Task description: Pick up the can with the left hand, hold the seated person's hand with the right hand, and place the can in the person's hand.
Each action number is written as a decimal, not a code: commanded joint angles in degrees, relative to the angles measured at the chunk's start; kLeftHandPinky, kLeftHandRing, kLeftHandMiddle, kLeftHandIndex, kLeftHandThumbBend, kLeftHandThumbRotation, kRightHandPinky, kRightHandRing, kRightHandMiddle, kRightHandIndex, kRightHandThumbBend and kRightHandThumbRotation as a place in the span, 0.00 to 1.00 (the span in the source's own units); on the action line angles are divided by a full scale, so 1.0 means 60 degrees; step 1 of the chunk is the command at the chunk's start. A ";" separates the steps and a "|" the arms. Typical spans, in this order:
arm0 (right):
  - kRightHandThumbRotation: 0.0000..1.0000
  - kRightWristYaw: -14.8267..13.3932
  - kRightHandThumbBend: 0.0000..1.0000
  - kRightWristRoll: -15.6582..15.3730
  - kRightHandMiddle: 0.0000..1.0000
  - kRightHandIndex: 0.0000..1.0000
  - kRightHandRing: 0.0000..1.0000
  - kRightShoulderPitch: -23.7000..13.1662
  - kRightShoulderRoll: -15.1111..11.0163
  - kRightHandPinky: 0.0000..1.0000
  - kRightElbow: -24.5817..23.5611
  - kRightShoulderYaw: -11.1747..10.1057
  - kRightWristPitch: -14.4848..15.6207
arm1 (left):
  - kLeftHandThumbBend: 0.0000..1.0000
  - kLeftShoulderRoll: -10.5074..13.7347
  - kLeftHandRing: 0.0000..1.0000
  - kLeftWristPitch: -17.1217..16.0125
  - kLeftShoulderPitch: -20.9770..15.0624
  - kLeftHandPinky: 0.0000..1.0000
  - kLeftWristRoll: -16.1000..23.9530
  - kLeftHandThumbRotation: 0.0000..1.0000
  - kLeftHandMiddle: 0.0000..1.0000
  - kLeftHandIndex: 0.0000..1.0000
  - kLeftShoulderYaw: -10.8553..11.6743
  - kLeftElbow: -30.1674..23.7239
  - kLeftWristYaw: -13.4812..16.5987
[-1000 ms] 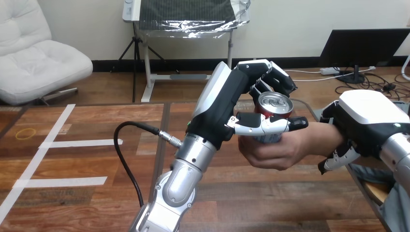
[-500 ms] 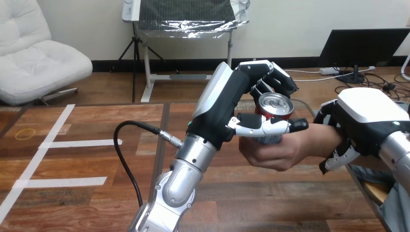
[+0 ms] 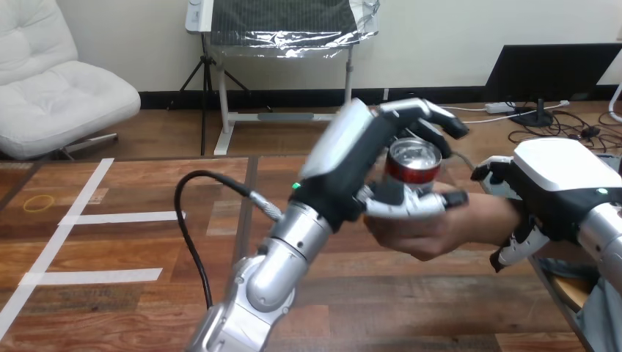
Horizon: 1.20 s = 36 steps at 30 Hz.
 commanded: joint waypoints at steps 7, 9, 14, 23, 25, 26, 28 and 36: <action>0.03 0.0162 0.86 0.0066 0.90 0.90 0.91 -0.0109 -0.0329 0.84 -0.0874 -0.0803 0.0115 | 0.72 0.0378 0.75 0.0132 -0.0224 0.65 0.0038 0.28 0.80 0.83 -0.0069 -0.0545 -0.0205; 0.03 0.0212 0.86 0.0113 0.91 0.90 0.91 -0.0044 -0.0308 0.85 -0.0964 -0.0894 0.0154 | 0.73 0.0449 0.75 0.0133 -0.0175 0.65 0.0000 0.29 0.81 0.83 -0.0023 -0.0625 -0.0240; 0.03 0.0246 0.88 0.0218 0.90 0.90 0.91 0.0234 -0.0290 0.84 -0.1239 -0.1178 0.0241 | 0.72 0.0716 0.76 0.0199 0.0089 0.66 -0.0191 0.30 0.81 0.84 0.0204 -0.1008 -0.0328; 0.03 0.0544 0.86 0.0321 0.90 0.89 0.91 0.0763 -0.0209 0.84 -0.1909 -0.1711 0.0661 | 0.70 0.1299 0.76 0.0151 0.0718 0.66 -0.0883 0.26 0.81 0.83 0.0760 -0.1538 -0.0489; 0.03 0.0583 0.86 0.0346 0.90 0.89 0.91 0.0883 -0.0186 0.84 -0.2060 -0.1830 0.0734 | 0.70 0.1430 0.76 0.0141 0.0886 0.66 -0.1076 0.25 0.81 0.83 0.0913 -0.1624 -0.0505; 0.03 0.0590 0.86 0.0358 0.90 0.89 0.91 0.0934 -0.0178 0.84 -0.2116 -0.1882 0.0750 | 0.70 0.1478 0.76 0.0155 0.0963 0.66 -0.1169 0.24 0.81 0.83 0.0982 -0.1665 -0.0516; 0.03 0.0575 0.86 0.0403 0.90 0.89 0.91 0.1061 -0.0174 0.84 -0.2211 -0.2006 0.0754 | 0.70 0.1604 0.76 0.0146 0.1128 0.66 -0.1405 0.24 0.81 0.82 0.1142 -0.1713 -0.0552; 0.02 0.0569 0.86 0.0444 0.90 0.88 0.90 0.1528 -0.0211 0.84 -0.2479 -0.2427 0.0772 | 0.69 0.2054 0.78 -0.0047 0.1662 0.69 -0.2067 0.19 0.82 0.83 0.1735 -0.1681 -0.0573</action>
